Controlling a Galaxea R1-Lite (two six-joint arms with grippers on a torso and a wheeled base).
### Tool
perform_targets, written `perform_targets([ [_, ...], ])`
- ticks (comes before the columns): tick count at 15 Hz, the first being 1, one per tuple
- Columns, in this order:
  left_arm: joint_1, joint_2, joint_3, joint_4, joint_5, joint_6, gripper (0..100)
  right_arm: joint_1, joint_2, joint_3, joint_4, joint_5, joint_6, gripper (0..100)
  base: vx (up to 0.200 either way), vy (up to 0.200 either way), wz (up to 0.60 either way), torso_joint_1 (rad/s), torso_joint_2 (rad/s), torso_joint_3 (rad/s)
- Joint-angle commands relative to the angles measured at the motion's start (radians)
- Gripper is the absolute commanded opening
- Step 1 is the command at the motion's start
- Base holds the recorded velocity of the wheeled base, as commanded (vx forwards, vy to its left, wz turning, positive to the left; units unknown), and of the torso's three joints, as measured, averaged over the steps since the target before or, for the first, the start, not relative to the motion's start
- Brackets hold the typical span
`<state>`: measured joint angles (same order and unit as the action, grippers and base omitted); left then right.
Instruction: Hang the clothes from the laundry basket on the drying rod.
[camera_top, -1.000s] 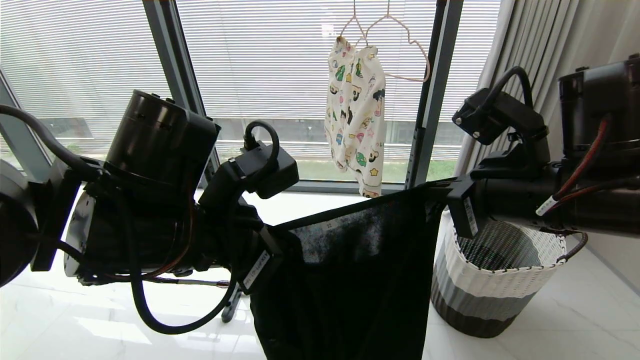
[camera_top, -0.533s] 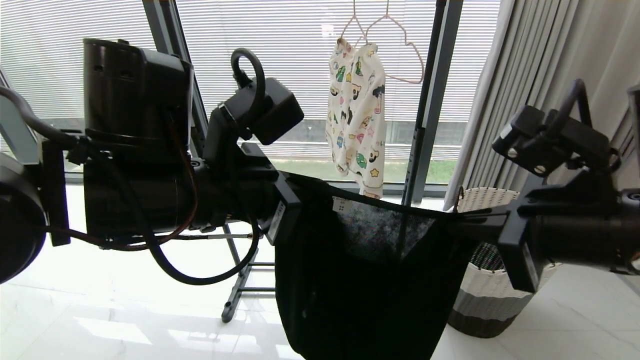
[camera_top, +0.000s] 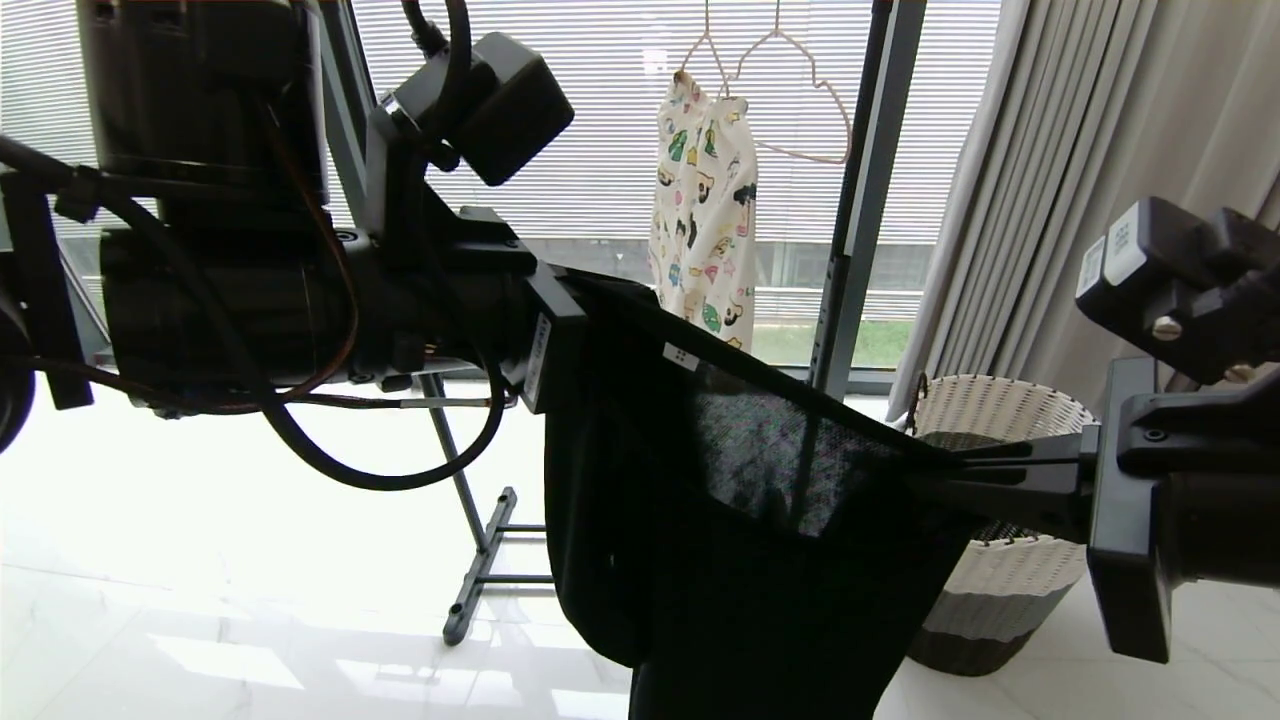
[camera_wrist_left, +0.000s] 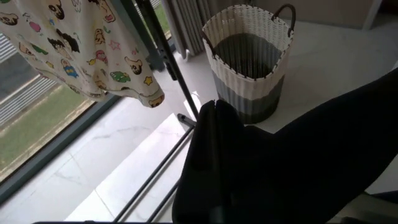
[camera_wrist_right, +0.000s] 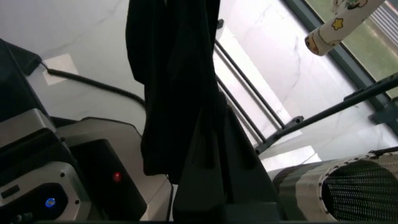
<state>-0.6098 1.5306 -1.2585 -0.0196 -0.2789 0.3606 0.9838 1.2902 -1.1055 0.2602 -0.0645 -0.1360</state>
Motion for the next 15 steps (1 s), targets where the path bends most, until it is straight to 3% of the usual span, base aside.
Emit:
perform_targets([
  [1, 0.001, -0.012, -0.015, 0.009, -0.003, 0.0, 0, -0.005, 0.0, -0.004, 0.001, 0.002, -0.001, 0, 0.0, 0.0, 0.0, 0.0, 0.0, 0.0],
  [5, -0.001, -0.067, -0.032, 0.144, -0.016, -0.025, 0, -0.079, 0.034, -0.063, -0.004, 0.003, -0.002, 0, 0.0, 0.0, 0.0, 0.0, 0.0, 0.0],
  [8, -0.016, -0.115, -0.068, 0.27, -0.014, -0.203, 0, -0.155, 0.126, -0.188, -0.018, 0.018, -0.027, 0, 0.0, 0.0, 0.0, 0.0, 0.0, 0.0],
  [11, -0.025, -0.136, -0.073, 0.311, -0.006, -0.292, 0, -0.195, 0.228, -0.333, -0.018, 0.055, -0.048, 0, 0.0, 0.0, 0.0, 0.0, 0.0, 0.0],
  [15, -0.059, -0.165, -0.068, 0.377, 0.04, -0.31, 0, -0.2, 0.316, -0.468, -0.016, 0.055, -0.051, 0, 0.0, 0.0, 0.0, 0.0, 0.0, 0.0],
])
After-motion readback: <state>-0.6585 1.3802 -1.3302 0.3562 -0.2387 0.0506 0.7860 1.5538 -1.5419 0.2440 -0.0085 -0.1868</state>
